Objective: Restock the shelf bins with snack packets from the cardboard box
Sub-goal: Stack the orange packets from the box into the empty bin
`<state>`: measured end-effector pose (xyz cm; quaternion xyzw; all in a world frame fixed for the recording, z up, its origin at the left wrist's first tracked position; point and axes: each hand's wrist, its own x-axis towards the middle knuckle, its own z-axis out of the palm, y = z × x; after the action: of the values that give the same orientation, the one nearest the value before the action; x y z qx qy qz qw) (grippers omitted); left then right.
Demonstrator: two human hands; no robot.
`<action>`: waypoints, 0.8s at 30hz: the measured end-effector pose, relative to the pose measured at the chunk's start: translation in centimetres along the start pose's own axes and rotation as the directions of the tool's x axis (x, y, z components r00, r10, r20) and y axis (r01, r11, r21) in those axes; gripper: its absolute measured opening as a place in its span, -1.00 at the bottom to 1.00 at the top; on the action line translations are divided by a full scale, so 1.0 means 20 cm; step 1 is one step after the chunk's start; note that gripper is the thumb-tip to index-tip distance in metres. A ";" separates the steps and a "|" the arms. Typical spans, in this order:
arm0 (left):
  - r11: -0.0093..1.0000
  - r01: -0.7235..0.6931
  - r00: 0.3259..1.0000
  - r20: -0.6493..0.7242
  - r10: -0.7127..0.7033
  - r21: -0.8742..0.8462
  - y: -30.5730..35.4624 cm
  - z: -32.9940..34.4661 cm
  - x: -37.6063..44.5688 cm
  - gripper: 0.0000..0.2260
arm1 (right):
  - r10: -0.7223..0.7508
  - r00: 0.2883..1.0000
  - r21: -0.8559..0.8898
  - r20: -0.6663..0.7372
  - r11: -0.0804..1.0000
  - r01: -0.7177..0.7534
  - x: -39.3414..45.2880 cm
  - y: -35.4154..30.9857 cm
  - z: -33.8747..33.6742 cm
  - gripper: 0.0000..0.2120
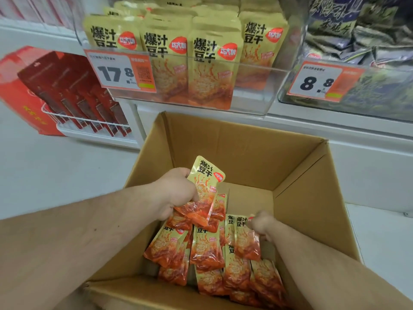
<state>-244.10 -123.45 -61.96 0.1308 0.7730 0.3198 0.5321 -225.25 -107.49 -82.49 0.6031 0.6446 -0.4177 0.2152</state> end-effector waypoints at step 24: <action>0.810 -0.512 0.852 -0.051 0.521 -0.286 0.25 -0.01 -0.45 -0.80 | -0.607 0.733 0.533 -0.308 0.528 0.661 -1.36 -0.64 -0.61 -0.85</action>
<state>-241.43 -124.65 -52.06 0.2614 0.6449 0.5597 0.4500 -229.82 -113.11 -50.78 0.3797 0.6560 -0.6254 -0.1855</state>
